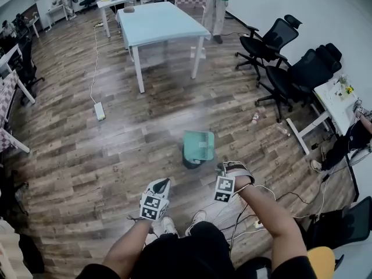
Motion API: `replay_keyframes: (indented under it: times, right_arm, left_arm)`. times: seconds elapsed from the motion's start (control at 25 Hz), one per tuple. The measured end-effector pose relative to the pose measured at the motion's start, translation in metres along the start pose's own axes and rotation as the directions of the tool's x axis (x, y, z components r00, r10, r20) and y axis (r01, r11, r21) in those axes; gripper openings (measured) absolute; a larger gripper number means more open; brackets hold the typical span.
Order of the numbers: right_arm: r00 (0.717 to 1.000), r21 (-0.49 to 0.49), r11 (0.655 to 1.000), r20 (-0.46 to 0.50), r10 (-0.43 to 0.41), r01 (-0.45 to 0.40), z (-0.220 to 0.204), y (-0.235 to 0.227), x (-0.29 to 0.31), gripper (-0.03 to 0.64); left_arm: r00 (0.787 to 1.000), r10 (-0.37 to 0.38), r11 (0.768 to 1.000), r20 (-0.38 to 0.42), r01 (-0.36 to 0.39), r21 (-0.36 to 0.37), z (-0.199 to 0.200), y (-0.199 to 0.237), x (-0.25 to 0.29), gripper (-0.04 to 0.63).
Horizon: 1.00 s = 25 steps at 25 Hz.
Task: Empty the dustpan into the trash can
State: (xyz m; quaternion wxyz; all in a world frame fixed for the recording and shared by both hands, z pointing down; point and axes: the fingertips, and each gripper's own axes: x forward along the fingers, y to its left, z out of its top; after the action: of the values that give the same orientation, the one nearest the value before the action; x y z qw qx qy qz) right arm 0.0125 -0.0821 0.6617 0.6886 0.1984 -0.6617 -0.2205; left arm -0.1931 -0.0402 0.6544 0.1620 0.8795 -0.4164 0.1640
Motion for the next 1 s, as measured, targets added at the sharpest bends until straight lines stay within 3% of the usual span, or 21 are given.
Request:
replay_keyframes:
  times: [0.08, 0.2, 0.28, 0.44, 0.52, 0.68, 0.76, 0.84, 1.0]
  right_arm:
    - [1.000, 0.157, 0.988, 0.025, -0.001, -0.003, -0.010, -0.012, 0.000, 0.098]
    - [0.997, 0.368, 0.930, 0.075, -0.023, -0.006, -0.027, -0.025, 0.000, 0.098]
    - [0.992, 0.507, 0.862, 0.109, -0.060, -0.004, -0.041, -0.035, -0.001, 0.098]
    - [0.982, 0.738, 0.675, 0.125, -0.144, 0.006, -0.076, -0.048, -0.004, 0.098]
    - [0.979, 0.808, 0.589, 0.114, -0.172, 0.009, -0.098, -0.051, -0.004, 0.098]
    - [0.967, 0.922, 0.386, 0.116, -0.226, -0.021, -0.137, -0.054, -0.010, 0.098]
    - [0.961, 0.951, 0.307, 0.125, -0.246, -0.045, -0.149, -0.054, -0.015, 0.098]
    - [0.955, 0.966, 0.253, 0.122, -0.269, -0.052, -0.160, -0.052, -0.021, 0.098]
    - [0.944, 0.982, 0.185, 0.091, -0.318, -0.033, -0.181, -0.048, -0.030, 0.098]
  left_arm:
    - [1.000, 0.007, 1.000, -0.007, -0.007, 0.006, -0.001, -0.001, -0.001, 0.012]
    - [0.999, 0.026, 1.000, -0.019, -0.026, 0.006, 0.000, -0.003, 0.002, 0.012]
    - [0.999, 0.041, 0.999, -0.021, -0.041, 0.006, 0.004, -0.005, 0.008, 0.012]
    - [0.998, 0.052, 0.999, -0.026, -0.052, 0.013, 0.015, -0.020, 0.021, 0.012]
    - [0.998, 0.053, 0.998, -0.026, -0.053, 0.016, 0.021, -0.030, 0.031, 0.012]
    - [0.999, 0.033, 0.999, -0.025, -0.033, 0.032, 0.030, -0.052, 0.049, 0.012]
    - [0.999, 0.020, 0.999, -0.029, -0.018, 0.040, 0.032, -0.062, 0.057, 0.012]
    - [0.999, 0.011, 0.999, -0.035, -0.009, 0.046, 0.035, -0.070, 0.065, 0.012]
    - [1.000, -0.005, 0.998, -0.029, 0.007, 0.059, 0.046, -0.084, 0.081, 0.012]
